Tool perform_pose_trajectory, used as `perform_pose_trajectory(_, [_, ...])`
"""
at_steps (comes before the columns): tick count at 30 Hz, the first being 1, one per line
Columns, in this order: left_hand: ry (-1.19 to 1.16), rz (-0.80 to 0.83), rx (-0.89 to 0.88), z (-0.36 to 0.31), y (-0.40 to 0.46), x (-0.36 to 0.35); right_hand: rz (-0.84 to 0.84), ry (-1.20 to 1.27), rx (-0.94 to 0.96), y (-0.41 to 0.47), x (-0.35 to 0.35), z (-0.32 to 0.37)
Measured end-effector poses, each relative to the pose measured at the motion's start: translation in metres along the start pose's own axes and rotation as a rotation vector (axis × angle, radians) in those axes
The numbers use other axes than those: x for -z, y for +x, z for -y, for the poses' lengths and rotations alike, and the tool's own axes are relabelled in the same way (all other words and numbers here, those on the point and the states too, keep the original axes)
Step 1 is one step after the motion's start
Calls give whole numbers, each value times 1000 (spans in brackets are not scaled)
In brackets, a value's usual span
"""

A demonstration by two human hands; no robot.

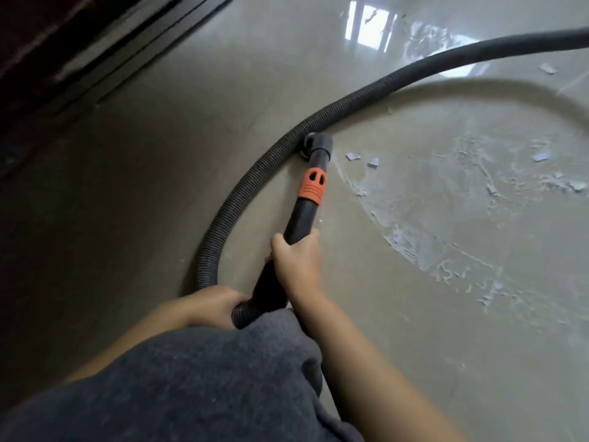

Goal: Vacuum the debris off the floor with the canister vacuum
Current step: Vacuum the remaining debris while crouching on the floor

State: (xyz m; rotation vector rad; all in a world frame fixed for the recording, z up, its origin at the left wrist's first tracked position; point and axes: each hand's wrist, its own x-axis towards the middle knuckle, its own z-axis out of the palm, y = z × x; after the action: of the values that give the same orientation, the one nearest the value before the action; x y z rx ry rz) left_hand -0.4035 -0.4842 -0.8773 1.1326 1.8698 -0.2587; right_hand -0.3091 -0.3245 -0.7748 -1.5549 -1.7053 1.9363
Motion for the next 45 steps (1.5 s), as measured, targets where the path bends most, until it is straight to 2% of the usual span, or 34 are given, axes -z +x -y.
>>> perform_pose_trajectory(3, [-78,-104,-17,-17,-22,11,-64,67,3,7,11,2])
perform_pose_trajectory(7, [-34,-179,-154,-68,-40,42,-286,167,-72,1,48,-6])
perform_pose_trajectory(11, [85,-120,-171,-114,-58,59,-377,290,-125,-18,78,-5])
perform_pose_trajectory(13, [83,-80,-126,-121,-78,58,-289,234,-150,-27,72,0])
perform_pose_trajectory(16, [140,-116,-78,-113,-103,46,-58,81,-142,-40,43,4])
perform_pose_trajectory(18, [76,-130,-16,-95,-115,20,19,24,-103,-49,23,1])
perform_pose_trajectory(22, [-2,-317,-4,-51,-102,-10,69,-40,-9,-42,-9,-13])
perform_pose_trajectory(25, [-12,-280,-29,-43,-109,-18,64,-4,-1,-50,-18,-23])
perform_pose_trajectory(28, [61,-203,-122,-51,-121,-5,-72,59,-61,-66,-5,-32])
perform_pose_trajectory(33, [159,-24,-400,-114,-80,12,-602,378,-195,-87,83,-56])
perform_pose_trajectory(35, [180,72,-436,-138,-66,7,-710,385,-207,-97,103,-69])
perform_pose_trajectory(37, [90,175,-454,-152,-61,2,-657,390,-183,-98,101,-71])
perform_pose_trajectory(39, [-211,249,-409,-154,-64,-6,-511,331,-163,-93,90,-63])
perform_pose_trajectory(41, [-503,225,-329,-149,-66,-16,-364,172,-164,-84,80,-50])
perform_pose_trajectory(43, [-672,210,-245,-144,-64,-28,-225,32,-174,-79,76,-39])
perform_pose_trajectory(45, [-775,304,-169,-150,-63,-36,-201,-39,-193,-81,82,-39])
